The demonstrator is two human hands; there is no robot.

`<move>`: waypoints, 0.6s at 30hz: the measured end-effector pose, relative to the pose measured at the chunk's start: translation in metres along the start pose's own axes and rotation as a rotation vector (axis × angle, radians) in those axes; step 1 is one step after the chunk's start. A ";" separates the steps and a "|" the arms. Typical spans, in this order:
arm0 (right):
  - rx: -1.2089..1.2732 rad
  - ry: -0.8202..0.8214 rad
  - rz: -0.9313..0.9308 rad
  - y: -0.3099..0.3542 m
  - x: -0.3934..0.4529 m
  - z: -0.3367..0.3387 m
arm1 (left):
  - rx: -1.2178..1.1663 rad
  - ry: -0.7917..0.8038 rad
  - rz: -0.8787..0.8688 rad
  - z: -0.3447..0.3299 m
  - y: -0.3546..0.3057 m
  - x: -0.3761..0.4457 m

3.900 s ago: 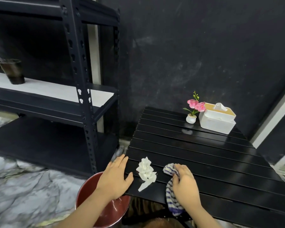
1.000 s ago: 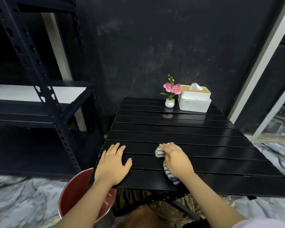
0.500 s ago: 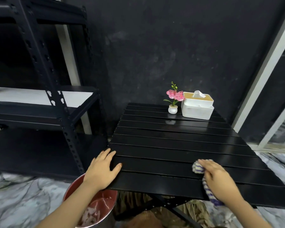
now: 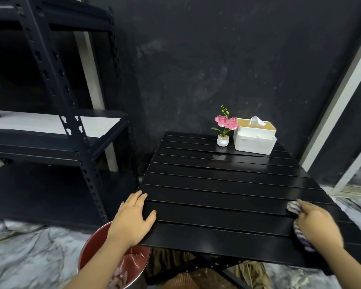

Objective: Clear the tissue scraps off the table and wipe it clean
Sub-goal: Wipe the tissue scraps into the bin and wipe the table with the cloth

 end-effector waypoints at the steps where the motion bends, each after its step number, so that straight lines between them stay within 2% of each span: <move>1: 0.010 0.012 0.031 0.013 -0.003 -0.002 | 0.003 0.000 0.000 0.000 0.000 0.000; 3: 0.047 0.059 0.119 0.045 -0.012 -0.010 | 0.010 0.000 -0.002 0.000 0.000 0.000; 9: 0.019 0.011 0.465 0.128 -0.056 -0.036 | 0.010 0.000 -0.013 0.001 0.001 -0.001; 14: 0.023 0.077 0.601 0.141 -0.080 -0.040 | 0.032 0.002 -0.017 0.002 -0.002 -0.004; 18: 0.030 0.090 0.672 0.120 -0.085 -0.032 | 0.064 0.022 -0.011 0.004 -0.005 -0.006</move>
Point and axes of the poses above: each hand's wrist, its own x-axis towards the middle knuckle, its own z-axis out of the back of the hand, y = z × x, the point moved 1 cm from there along x, towards the middle knuckle, and after that the axes turned 13 degrees about -x, right-handed, at the moved point
